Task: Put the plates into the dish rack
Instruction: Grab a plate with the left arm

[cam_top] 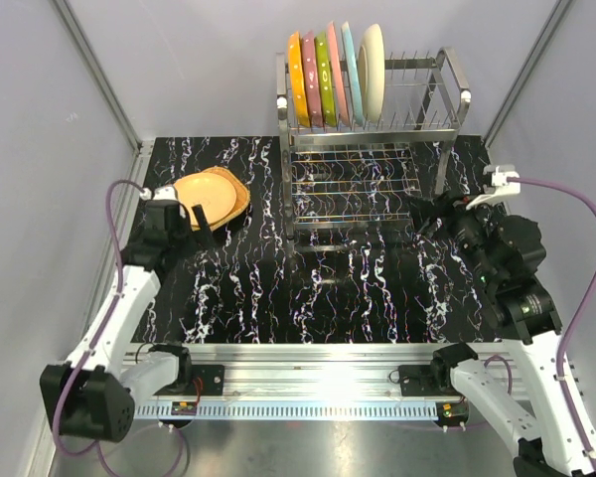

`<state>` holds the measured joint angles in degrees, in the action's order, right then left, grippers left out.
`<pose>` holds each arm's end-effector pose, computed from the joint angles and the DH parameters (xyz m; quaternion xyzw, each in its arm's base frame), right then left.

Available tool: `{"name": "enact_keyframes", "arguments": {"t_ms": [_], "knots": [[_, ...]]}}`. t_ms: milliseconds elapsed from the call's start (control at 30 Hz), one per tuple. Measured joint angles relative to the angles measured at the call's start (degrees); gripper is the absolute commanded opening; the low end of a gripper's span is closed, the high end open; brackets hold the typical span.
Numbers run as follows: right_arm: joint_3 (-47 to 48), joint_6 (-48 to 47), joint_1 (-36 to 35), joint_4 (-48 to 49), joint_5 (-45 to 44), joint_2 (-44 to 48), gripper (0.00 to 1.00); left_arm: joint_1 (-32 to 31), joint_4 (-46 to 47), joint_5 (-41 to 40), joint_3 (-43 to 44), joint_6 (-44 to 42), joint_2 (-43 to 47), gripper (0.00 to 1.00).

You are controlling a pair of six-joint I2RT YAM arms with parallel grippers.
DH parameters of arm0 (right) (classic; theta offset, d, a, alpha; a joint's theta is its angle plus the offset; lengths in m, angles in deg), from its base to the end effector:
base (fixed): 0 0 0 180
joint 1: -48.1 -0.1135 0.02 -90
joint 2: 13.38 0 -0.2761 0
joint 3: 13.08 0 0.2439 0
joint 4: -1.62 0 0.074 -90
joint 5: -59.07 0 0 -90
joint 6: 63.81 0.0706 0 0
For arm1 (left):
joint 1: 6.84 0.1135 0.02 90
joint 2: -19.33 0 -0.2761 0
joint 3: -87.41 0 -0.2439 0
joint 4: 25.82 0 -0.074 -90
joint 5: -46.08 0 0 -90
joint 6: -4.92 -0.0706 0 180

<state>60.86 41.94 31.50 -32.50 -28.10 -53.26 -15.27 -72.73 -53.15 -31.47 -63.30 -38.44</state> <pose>0.1473 0.0475 0.4270 -0.0227 0.7071 0.2136 0.6737 0.2196 -0.0211 0.2623 -0.1380 0.9061 -0.0310 0.3987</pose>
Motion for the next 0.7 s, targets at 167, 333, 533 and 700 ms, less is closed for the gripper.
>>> {"name": "enact_keyframes", "arguments": {"t_ms": [167,333,533,700], "knots": [[-5.8,2.1,0.0,-1.1,-0.2,2.7,0.7,8.7,-0.5,6.1,5.9,3.5,-9.3,0.99],[-10.1,3.2,0.0,-2.7,1.4,4.5,0.71,11.2,1.8,8.0,7.4,5.7,-15.6,0.99],[-13.2,3.4,0.0,-2.8,4.5,5.8,0.71,12.5,5.9,7.7,9.4,7.2,-22.5,0.99],[-16.0,3.8,0.0,-2.7,6.8,6.8,0.7,15.5,10.1,7.8,12.4,8.7,-30.1,0.96]]}}
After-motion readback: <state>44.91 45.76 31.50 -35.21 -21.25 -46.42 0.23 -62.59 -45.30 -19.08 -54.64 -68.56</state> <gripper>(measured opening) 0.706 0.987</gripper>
